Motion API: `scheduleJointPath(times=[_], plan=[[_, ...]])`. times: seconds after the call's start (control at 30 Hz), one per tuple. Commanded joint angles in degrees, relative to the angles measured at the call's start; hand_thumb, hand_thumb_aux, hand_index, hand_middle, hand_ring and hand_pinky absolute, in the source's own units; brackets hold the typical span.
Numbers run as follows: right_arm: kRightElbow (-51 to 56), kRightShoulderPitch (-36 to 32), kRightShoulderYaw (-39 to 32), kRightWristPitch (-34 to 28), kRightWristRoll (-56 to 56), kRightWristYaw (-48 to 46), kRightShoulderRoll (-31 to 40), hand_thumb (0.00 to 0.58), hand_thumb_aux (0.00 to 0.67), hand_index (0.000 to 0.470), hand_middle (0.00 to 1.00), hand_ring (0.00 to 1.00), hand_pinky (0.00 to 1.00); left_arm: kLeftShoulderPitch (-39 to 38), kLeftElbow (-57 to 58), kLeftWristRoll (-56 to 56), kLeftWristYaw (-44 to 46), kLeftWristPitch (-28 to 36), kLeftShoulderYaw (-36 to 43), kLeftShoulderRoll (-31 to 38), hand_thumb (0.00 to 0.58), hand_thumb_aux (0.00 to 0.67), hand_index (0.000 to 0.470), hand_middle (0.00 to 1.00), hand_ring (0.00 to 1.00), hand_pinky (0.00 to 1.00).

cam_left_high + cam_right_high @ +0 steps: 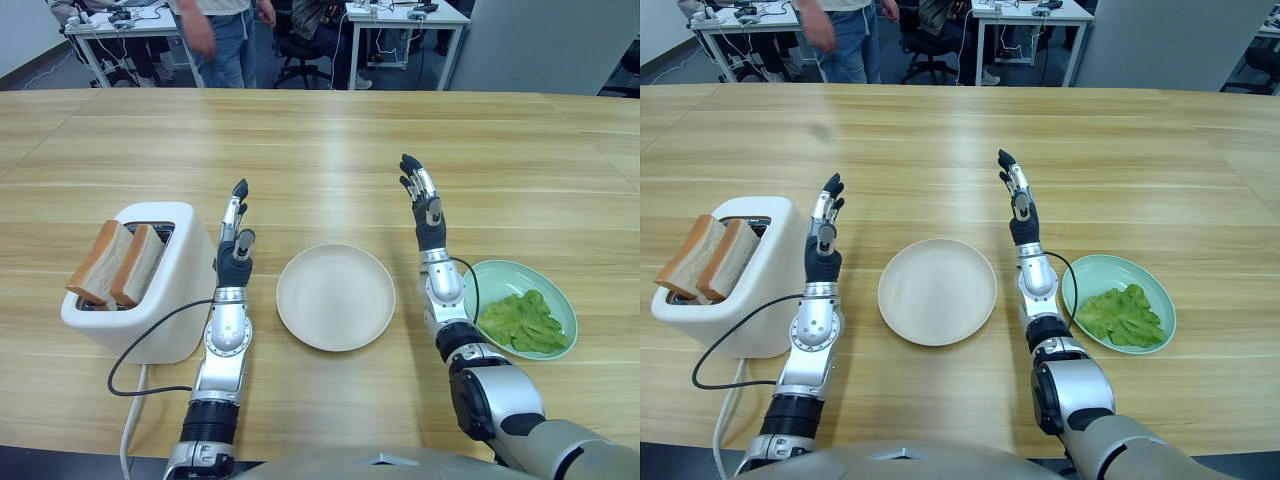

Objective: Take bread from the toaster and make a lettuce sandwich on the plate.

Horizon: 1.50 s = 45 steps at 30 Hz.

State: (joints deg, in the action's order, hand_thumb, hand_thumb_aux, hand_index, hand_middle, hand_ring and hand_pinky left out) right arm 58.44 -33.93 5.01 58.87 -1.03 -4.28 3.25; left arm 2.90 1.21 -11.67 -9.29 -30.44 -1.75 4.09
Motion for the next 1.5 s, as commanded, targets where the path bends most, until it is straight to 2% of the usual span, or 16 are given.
scheduleJointPath(times=[0.03, 0.2, 0.37, 0.47, 0.63, 0.97, 1.5], plan=[[0.93, -0.32, -0.28, -0.99, -0.44, 0.29, -0.12, 0.0, 0.0, 0.0, 0.0, 0.0, 0.0, -1.46, -15.37, -1.1, 3.5, 5.73, -1.21, 2.9, 0.0, 0.0, 0.0, 0.0, 0.0, 0.0], [1.1, -0.38, -0.29, -1.12, -0.93, 0.75, -0.57, 0.0, 0.0, 0.0, 0.0, 0.0, 0.0, -4.32, -27.7, 3.12, 5.74, 16.64, -12.06, 8.65, 0.0, 0.0, 0.0, 0.0, 0.0, 0.0], [1.2, -0.57, -0.42, -1.21, -1.06, 0.73, -0.92, 0.0, 0.0, 0.0, 0.0, 0.0, 0.0, -9.03, -36.36, 4.32, 7.63, 23.94, -23.37, 13.9, 0.0, 0.0, 0.0, 0.0, 0.0, 0.0], [1.23, -0.49, -0.43, -1.14, -1.27, 0.98, -0.9, 0.0, 0.0, 0.0, 0.0, 0.0, 0.0, -10.96, -37.41, 3.07, 9.19, 25.74, -27.02, 16.56, 0.0, 0.0, 0.0, 0.0, 0.0, 0.0], [1.55, -0.76, -0.45, -1.25, -1.44, 1.05, -1.12, 0.0, 0.0, 0.0, 0.0, 0.0, 0.0, -14.73, -32.29, -2.52, 9.38, 27.41, -32.26, 20.73, 0.0, 0.0, 0.0, 0.0, 0.0, 0.0], [1.86, -0.94, -0.7, -1.14, -1.78, 1.42, -1.26, 0.0, 0.0, 0.0, 0.0, 0.0, 0.0, -16.38, -10.14, -9.79, 7.41, 28.81, -29.21, 25.57, 0.0, 0.0, 0.0, 0.0, 0.0, 0.0], [1.56, -0.48, -0.68, -0.98, -1.7, 1.79, -0.59, 0.0, 0.0, 0.0, 0.0, 0.0, 0.0, -17.38, -6.74, -10.9, 7.42, 31.69, -27.83, 27.16, 0.0, 0.0, 0.0, 0.0, 0.0, 0.0]])
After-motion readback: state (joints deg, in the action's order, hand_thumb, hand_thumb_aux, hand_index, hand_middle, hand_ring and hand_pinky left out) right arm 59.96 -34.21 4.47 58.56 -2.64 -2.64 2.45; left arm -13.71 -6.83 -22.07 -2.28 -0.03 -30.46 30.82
